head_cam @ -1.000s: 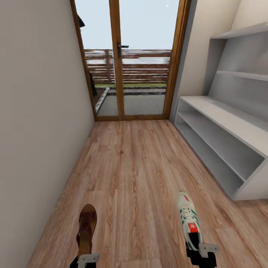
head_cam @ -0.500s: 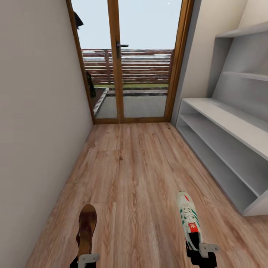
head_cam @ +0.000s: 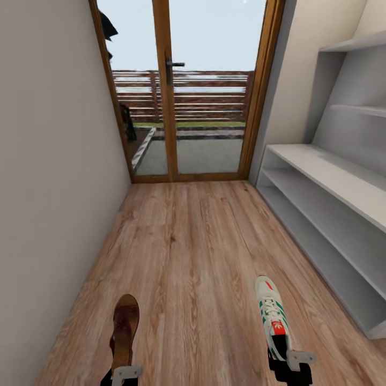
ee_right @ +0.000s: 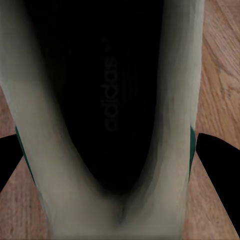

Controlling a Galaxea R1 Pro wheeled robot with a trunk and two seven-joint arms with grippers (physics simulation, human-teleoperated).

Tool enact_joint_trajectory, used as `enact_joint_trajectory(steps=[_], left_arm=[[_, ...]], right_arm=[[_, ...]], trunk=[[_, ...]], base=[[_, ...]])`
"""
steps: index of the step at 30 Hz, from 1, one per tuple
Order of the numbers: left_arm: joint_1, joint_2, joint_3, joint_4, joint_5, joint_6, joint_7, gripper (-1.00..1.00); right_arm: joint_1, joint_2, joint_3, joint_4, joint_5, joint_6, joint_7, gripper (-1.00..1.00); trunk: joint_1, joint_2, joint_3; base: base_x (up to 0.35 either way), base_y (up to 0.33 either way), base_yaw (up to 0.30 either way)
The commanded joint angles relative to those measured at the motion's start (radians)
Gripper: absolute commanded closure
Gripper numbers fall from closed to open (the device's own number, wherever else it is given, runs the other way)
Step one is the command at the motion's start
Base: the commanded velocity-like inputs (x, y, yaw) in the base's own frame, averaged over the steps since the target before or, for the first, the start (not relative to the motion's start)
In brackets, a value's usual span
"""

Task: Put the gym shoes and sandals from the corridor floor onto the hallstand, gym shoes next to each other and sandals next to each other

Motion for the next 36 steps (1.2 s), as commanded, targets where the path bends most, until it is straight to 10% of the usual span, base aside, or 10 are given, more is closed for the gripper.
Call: enact_joint_trajectory(steps=[1,36], left_arm=[[-0.001,0.001,-0.008,0.0,0.005,-0.003,0.006,1.0],[-0.001,0.0,-0.008,0.001,0.005,-0.004,0.006,1.0]], right_arm=[[-0.001,0.0,-0.003,0.001,0.004,-0.003,-0.003,1.0],[-0.001,0.0,-0.003,0.001,0.004,-0.003,-0.001,1.0]], trunk=[[0.0,0.0,-0.001],[0.0,0.0,-0.001]], base=[[0.34,0.0,0.0],[0.34,0.062,-0.023]])
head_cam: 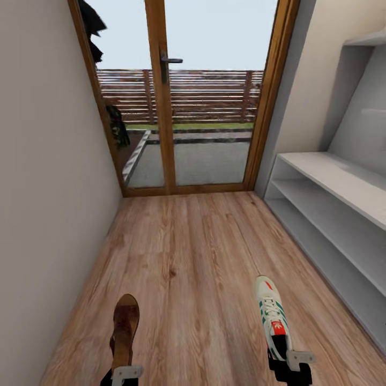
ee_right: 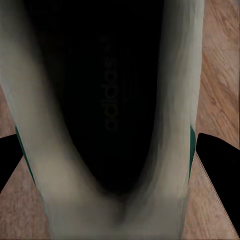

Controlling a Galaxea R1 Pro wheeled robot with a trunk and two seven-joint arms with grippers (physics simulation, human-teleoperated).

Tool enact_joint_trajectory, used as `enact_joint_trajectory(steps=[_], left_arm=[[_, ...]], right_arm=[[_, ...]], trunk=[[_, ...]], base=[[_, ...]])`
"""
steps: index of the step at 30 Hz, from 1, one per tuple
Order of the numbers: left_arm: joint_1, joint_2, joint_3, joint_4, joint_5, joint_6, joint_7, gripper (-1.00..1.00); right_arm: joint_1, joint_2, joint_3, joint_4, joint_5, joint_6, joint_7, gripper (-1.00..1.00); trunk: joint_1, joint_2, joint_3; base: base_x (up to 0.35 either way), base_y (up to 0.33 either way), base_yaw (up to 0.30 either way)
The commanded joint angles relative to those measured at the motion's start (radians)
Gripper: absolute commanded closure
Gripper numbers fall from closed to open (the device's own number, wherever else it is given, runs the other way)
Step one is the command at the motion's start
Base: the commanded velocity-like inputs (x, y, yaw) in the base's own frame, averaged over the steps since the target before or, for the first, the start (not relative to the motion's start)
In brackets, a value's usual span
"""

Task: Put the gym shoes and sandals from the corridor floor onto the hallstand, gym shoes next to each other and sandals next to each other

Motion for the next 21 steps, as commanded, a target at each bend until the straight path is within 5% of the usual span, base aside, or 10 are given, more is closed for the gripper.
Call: enact_joint_trajectory(steps=[1,21], left_arm=[[-0.001,0.001,-0.008,0.0,0.005,-0.002,0.006,1.0],[-0.001,0.001,-0.008,0.0,0.005,-0.003,0.006,1.0]], right_arm=[[-0.001,0.0,-0.003,0.001,0.004,-0.003,-0.003,1.0],[-0.001,0.0,-0.003,0.001,0.004,-0.002,-0.003,1.0]], trunk=[[0.0,0.0,-0.001],[0.0,0.0,-0.001]], base=[[0.34,0.076,-0.258],[0.34,0.077,-0.285]])
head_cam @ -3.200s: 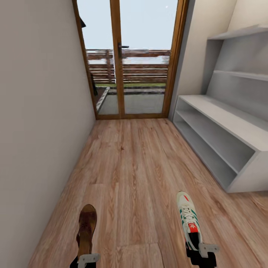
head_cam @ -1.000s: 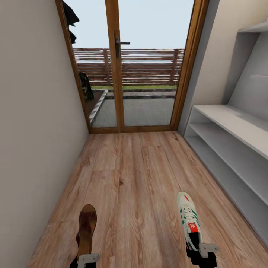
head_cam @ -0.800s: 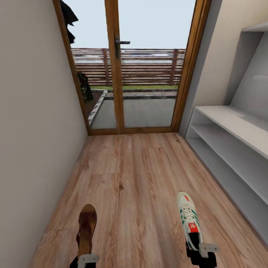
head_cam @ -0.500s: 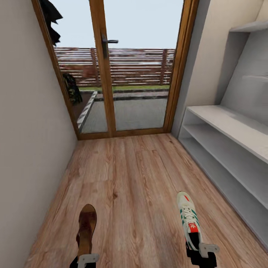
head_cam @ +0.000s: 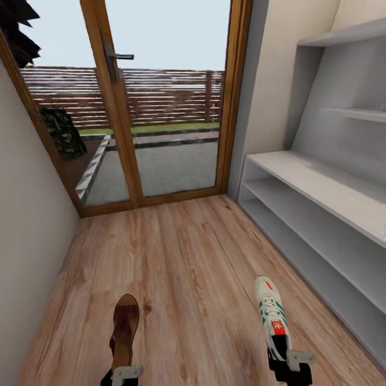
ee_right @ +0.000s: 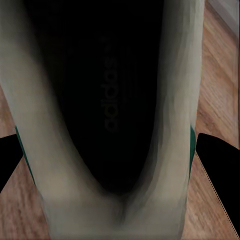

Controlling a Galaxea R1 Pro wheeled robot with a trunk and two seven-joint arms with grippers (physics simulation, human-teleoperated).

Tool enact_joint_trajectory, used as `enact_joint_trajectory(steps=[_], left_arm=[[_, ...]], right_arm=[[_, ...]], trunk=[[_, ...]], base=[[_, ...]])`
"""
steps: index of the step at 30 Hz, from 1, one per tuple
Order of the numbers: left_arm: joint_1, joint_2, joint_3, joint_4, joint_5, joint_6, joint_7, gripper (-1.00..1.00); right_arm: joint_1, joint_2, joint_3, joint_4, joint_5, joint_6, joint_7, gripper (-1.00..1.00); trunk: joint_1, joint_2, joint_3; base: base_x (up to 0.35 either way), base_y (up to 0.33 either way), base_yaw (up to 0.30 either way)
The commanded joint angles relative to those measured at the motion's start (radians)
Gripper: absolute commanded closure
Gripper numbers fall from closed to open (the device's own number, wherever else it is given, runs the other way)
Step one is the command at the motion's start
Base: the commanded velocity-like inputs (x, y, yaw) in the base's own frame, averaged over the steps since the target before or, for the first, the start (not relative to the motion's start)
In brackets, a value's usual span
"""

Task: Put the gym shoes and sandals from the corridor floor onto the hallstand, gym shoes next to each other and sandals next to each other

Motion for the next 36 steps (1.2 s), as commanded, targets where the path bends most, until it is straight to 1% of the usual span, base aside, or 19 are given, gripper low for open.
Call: enact_joint_trajectory(steps=[1,11,36], left_arm=[[-0.001,0.001,-0.008,0.0,0.005,-0.003,0.006,1.0],[-0.001,0.001,-0.008,0.0,0.005,-0.003,0.006,1.0],[-0.001,0.001,-0.008,0.0,0.005,-0.003,0.006,1.0]], right_arm=[[-0.001,0.0,-0.003,0.001,0.004,-0.003,-0.003,1.0],[-0.001,0.0,-0.003,0.001,0.004,-0.003,-0.003,1.0],[-0.001,0.0,-0.003,0.001,0.004,-0.003,-0.001,1.0]], trunk=[[0.0,0.0,-0.001],[0.0,0.0,-0.001],[0.0,0.0,-0.001]], base=[[0.34,0.093,-0.287],[0.326,0.156,-0.287],[0.277,0.239,-0.287]])
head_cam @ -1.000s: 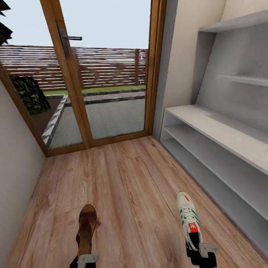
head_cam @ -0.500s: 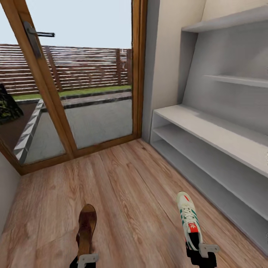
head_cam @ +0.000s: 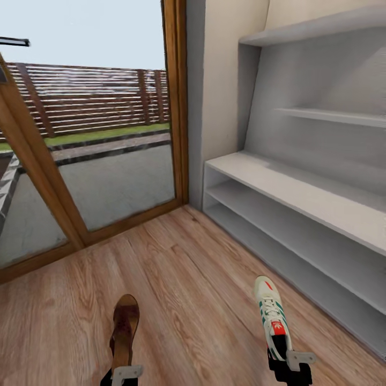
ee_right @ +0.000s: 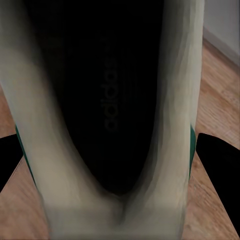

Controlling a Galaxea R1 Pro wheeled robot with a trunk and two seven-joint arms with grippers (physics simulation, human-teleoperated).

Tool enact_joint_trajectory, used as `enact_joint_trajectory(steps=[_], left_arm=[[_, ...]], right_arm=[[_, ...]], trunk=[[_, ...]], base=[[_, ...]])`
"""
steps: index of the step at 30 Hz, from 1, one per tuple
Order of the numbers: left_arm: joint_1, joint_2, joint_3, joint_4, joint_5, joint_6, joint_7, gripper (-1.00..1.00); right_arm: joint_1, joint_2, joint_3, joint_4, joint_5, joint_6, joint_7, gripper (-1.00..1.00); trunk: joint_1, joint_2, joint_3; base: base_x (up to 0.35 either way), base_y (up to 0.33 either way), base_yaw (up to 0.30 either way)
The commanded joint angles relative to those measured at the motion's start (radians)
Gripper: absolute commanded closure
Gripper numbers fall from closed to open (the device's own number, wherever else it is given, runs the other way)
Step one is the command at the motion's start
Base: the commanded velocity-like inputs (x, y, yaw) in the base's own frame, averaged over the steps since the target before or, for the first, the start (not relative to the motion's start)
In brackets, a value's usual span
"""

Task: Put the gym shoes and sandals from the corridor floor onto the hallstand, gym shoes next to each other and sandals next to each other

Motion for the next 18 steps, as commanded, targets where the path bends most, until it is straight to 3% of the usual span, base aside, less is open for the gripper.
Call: enact_joint_trajectory(steps=[1,18], left_arm=[[-0.001,0.001,-0.008,0.0,0.005,-0.003,0.006,1.0],[-0.001,0.001,-0.008,0.0,0.006,-0.003,0.006,1.0]], right_arm=[[-0.001,0.0,-0.002,0.001,0.004,-0.003,-0.003,1.0],[-0.001,0.0,-0.002,0.001,0.004,-0.003,-0.002,1.0]], trunk=[[0.0,0.0,-0.001],[0.0,0.0,-0.001]], base=[[0.203,0.282,-0.287],[0.166,0.302,-0.287]])
